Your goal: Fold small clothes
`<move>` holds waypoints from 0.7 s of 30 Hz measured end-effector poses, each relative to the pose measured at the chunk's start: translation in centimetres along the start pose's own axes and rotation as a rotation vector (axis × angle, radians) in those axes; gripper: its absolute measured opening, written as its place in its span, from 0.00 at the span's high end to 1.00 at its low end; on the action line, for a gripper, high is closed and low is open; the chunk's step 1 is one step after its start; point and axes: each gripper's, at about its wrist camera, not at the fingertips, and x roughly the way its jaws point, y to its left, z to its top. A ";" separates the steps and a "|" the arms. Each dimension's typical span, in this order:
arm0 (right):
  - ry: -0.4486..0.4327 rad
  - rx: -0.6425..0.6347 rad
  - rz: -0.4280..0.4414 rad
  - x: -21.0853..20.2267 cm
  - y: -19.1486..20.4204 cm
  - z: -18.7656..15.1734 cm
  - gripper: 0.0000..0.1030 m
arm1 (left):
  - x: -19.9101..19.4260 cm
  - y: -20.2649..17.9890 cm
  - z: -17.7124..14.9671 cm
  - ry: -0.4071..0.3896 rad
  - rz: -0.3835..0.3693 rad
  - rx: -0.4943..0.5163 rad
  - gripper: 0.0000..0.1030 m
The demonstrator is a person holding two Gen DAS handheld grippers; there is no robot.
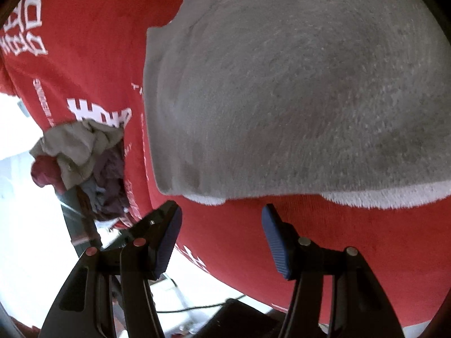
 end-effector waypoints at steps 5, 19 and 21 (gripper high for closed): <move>-0.020 0.040 0.035 0.5 -0.5 0.9 0.39 | 0.3 -0.4 0.3 0.000 -0.006 -0.005 0.00; -0.015 0.087 0.100 1.3 -1.1 1.0 0.39 | 1.0 -0.8 1.1 0.005 -0.032 -0.023 0.00; -0.010 0.092 0.108 1.5 -1.3 0.8 0.39 | 0.9 -0.6 1.0 0.001 -0.050 -0.030 0.00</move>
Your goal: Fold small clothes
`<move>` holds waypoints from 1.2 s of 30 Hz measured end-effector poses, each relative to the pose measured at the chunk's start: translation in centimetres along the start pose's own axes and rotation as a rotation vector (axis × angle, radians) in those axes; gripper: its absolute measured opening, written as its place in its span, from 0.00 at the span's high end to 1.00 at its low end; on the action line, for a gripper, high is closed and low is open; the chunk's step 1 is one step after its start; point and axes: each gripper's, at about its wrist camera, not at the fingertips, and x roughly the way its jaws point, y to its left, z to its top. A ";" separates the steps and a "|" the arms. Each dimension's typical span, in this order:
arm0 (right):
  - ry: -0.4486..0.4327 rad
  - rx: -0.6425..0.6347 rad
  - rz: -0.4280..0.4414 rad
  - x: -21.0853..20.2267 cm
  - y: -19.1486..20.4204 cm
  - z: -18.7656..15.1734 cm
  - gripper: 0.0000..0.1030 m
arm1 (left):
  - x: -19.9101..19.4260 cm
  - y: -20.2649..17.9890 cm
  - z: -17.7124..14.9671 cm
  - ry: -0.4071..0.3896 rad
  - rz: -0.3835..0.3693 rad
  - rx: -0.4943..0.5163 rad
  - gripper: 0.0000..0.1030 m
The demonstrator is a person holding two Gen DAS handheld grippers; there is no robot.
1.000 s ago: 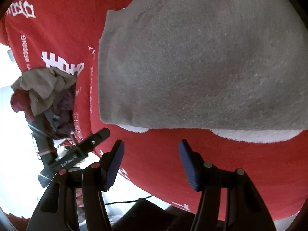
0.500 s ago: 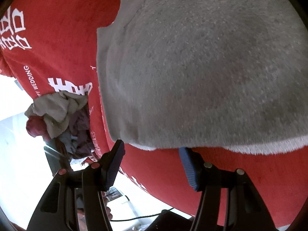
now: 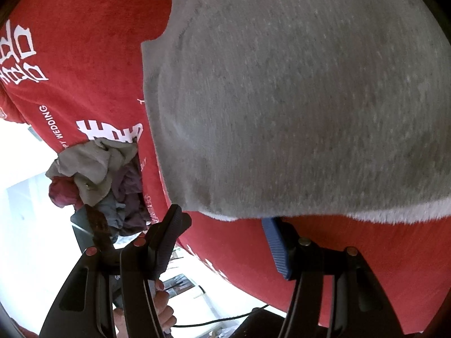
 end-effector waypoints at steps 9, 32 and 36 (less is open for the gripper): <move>-0.069 0.052 0.088 1.3 -0.1 1.2 0.51 | -0.8 3.6 -0.9 0.008 -0.313 -0.101 0.00; -0.076 0.021 0.222 -1.1 2.9 2.6 0.92 | 0.1 1.7 0.9 -0.051 -0.637 -0.385 0.00; -0.031 0.014 0.194 -0.3 2.4 1.7 0.92 | 0.7 0.6 2.4 -0.063 -0.646 -0.359 0.00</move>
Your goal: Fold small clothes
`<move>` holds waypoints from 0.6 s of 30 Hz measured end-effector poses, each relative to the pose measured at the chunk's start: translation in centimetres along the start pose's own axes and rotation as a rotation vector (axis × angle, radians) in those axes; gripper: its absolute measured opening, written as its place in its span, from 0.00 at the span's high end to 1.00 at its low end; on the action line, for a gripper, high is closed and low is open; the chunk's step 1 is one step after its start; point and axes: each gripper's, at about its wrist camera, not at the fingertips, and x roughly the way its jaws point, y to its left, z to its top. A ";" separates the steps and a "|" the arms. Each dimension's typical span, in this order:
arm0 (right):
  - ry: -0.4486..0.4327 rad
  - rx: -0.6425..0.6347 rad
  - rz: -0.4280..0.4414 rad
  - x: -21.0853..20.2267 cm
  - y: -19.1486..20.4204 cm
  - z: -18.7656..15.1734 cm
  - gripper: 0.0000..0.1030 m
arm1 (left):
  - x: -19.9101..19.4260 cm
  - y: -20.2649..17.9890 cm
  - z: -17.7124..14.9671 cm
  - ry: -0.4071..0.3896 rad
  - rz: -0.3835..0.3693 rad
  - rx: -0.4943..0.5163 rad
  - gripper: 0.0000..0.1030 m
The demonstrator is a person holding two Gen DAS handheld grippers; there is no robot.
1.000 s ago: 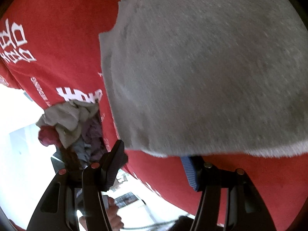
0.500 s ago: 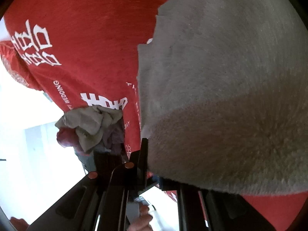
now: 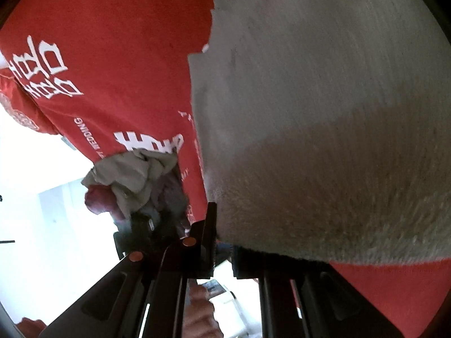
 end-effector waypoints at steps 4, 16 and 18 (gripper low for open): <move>0.009 0.004 0.002 0.2 -0.2 -0.3 0.92 | 0.9 -1.4 0.5 -0.046 0.080 0.015 0.00; 0.145 -0.224 -0.271 -2.3 3.4 0.0 0.87 | 3.5 -8.7 -1.9 -0.181 0.715 0.665 0.83; 0.108 -0.285 -0.347 -4.1 5.4 1.5 0.66 | 4.2 -9.8 -4.0 -0.225 0.795 0.847 0.89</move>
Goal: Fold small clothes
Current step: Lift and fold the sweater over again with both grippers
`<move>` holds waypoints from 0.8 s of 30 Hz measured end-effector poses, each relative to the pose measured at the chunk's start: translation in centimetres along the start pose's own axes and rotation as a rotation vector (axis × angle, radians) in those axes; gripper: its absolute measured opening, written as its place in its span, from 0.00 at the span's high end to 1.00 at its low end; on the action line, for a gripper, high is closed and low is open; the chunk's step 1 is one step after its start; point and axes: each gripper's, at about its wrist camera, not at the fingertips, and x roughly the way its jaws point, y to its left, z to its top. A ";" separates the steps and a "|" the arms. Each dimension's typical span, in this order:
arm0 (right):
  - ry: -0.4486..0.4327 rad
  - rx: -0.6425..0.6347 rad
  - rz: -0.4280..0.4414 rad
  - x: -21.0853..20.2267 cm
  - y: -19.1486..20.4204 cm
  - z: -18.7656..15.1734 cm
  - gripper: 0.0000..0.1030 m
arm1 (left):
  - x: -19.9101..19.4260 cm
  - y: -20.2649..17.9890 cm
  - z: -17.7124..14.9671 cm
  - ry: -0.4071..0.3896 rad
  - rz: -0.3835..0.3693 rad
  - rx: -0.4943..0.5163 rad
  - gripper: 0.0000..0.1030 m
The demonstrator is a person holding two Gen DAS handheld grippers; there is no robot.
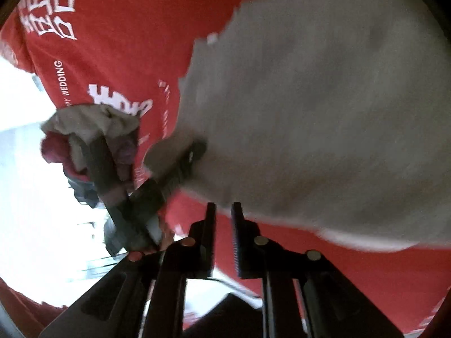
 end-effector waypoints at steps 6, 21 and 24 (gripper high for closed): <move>0.082 -0.175 -0.122 0.0 6.3 8.9 0.14 | -0.9 -3.4 -2.1 -0.125 0.119 0.302 0.89; 0.688 -0.540 -0.567 24.2 16.2 13.1 0.07 | -0.4 -3.1 -3.2 -0.151 0.123 0.326 0.89; 0.699 -0.576 -0.657 25.5 15.3 12.8 0.26 | -0.4 -3.0 -3.6 -0.149 0.129 0.337 0.89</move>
